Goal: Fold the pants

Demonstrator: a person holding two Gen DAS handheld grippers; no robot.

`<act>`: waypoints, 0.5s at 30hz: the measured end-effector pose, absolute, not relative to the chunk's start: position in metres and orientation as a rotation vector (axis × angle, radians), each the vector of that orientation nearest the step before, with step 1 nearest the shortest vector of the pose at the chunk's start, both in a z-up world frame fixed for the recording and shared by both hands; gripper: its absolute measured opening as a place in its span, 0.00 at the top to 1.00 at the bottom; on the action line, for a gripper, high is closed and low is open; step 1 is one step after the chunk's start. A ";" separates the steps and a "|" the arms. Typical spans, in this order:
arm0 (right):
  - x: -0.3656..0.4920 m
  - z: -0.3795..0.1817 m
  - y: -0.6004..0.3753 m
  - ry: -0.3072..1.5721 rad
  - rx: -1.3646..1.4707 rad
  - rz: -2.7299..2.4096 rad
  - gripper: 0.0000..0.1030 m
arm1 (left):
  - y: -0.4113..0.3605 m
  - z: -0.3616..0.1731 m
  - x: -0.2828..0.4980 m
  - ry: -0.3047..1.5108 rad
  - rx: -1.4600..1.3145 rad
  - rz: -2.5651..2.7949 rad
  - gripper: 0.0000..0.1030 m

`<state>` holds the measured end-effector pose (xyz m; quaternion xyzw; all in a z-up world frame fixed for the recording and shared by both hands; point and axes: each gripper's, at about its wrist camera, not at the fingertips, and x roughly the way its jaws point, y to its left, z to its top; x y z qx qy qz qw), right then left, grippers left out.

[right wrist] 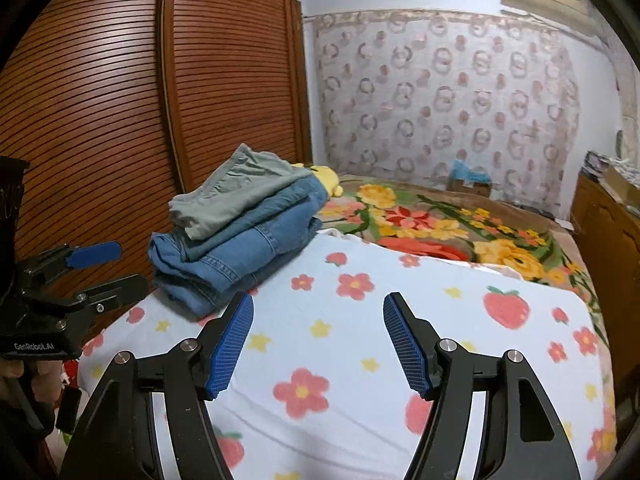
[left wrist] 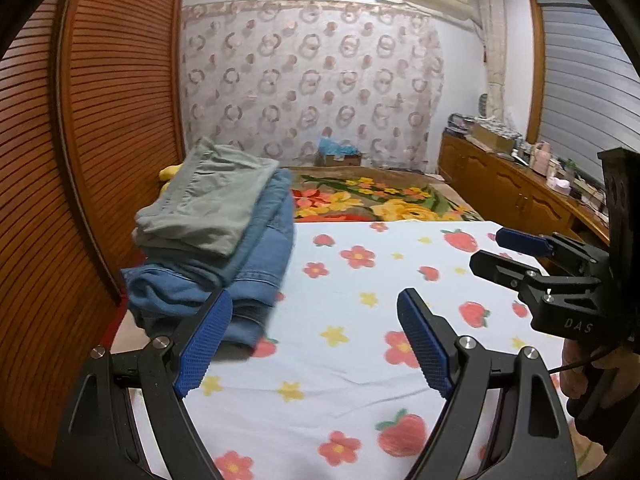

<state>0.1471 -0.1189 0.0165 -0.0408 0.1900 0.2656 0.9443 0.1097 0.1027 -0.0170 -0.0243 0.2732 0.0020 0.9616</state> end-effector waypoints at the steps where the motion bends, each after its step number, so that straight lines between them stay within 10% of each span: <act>1: 0.142 0.016 -0.121 0.389 -0.080 0.537 0.32 | 0.098 -0.016 0.108 0.551 -0.045 -0.003 0.17; 15: 0.068 0.024 -0.144 0.349 -0.043 0.396 0.32 | 0.051 0.001 0.084 0.519 -0.018 -0.087 0.17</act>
